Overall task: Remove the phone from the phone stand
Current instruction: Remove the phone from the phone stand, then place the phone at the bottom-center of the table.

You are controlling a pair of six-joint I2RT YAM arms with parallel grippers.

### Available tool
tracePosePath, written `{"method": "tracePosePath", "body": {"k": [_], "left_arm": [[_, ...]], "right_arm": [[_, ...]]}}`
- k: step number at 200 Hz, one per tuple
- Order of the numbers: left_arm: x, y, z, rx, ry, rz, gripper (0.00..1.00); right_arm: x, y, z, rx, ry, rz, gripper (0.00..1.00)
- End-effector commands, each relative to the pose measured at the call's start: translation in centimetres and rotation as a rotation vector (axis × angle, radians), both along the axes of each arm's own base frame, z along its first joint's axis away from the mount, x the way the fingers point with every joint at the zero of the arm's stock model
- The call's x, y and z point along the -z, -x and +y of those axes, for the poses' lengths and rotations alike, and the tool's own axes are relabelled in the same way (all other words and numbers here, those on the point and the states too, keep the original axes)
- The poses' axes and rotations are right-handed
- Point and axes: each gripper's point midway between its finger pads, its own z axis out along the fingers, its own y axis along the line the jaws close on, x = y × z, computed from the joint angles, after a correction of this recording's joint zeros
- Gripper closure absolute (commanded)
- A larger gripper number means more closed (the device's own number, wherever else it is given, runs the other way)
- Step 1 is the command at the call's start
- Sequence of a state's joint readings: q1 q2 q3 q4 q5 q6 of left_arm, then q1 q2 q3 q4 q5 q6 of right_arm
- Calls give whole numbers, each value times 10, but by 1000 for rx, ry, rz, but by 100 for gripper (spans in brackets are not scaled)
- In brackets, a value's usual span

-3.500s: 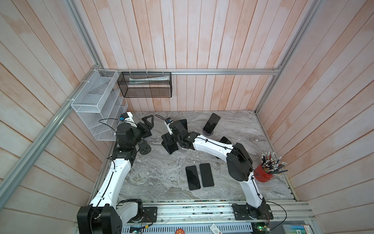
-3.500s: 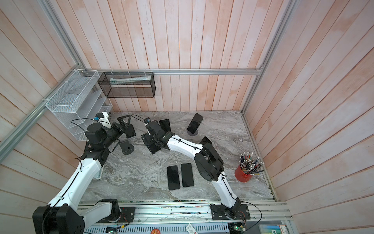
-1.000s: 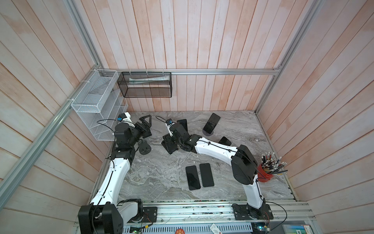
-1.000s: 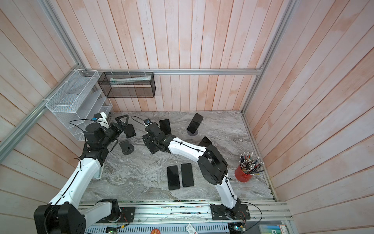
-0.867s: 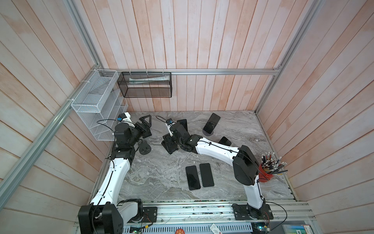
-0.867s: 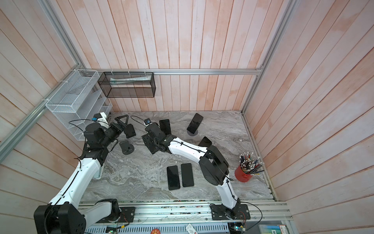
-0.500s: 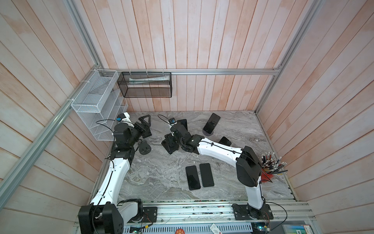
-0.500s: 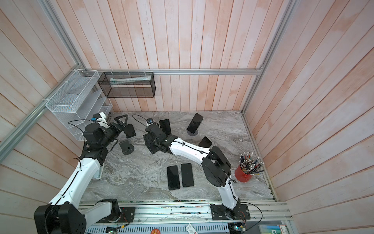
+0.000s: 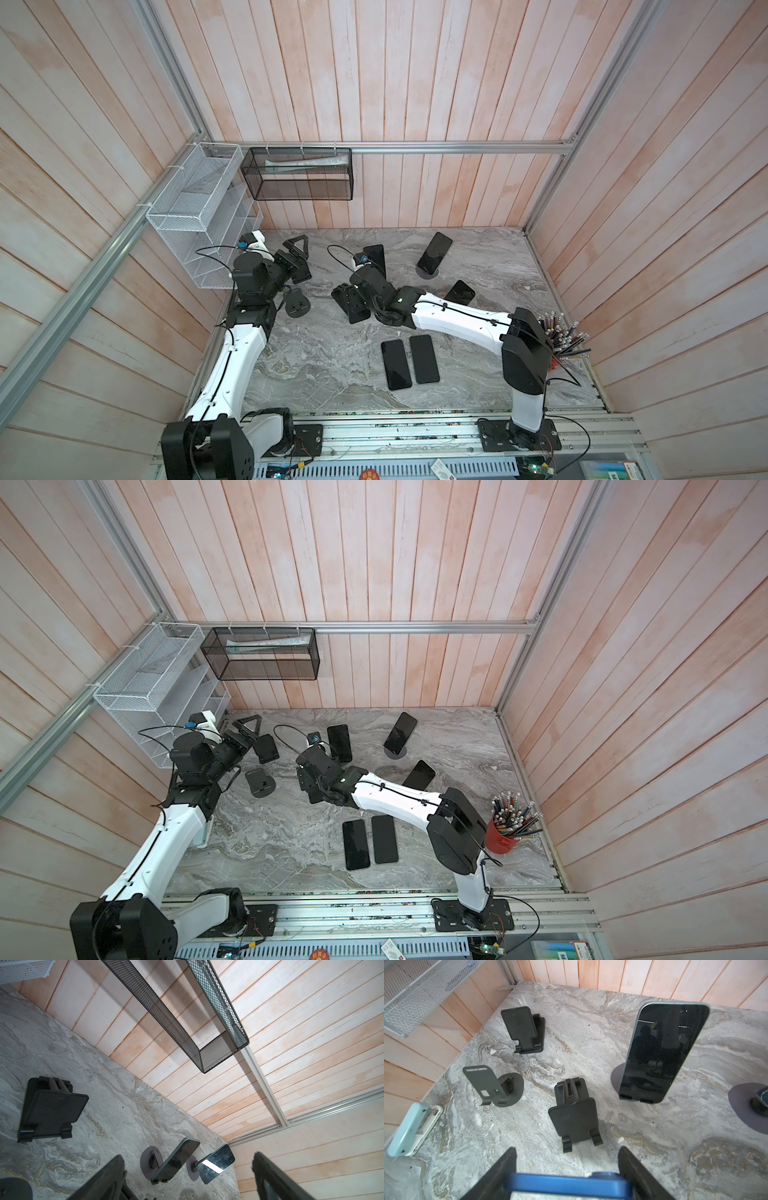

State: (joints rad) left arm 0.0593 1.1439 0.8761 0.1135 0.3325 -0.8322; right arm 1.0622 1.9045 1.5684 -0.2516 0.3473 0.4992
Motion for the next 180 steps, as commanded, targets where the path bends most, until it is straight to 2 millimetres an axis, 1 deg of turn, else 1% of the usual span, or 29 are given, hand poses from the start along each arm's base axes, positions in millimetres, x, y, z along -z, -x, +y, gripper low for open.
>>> {"method": "tracePosePath", "body": {"k": [1,36,86,108,131,146,180], "left_arm": [[0,2,4,-17,-2,-13,3],[4,1,8,-39,-16,-4,3],[8,-1,8,-32,5,6,3],[11,-3,7,-25,14,12,3],[13,-4,8,-26,26,16,3],[16,-6,8,-22,33,23,3],[20,-8,9,-26,34,35,3]], "right_arm": [[-11,16,-8,47,-25,25,34],[6,45,-9,43,-2,97,35],[33,75,-10,56,17,185,35],[42,82,-12,68,13,236,36],[43,82,-16,82,43,250,36],[47,82,-19,94,66,257,36],[54,82,-15,103,71,274,36]]}}
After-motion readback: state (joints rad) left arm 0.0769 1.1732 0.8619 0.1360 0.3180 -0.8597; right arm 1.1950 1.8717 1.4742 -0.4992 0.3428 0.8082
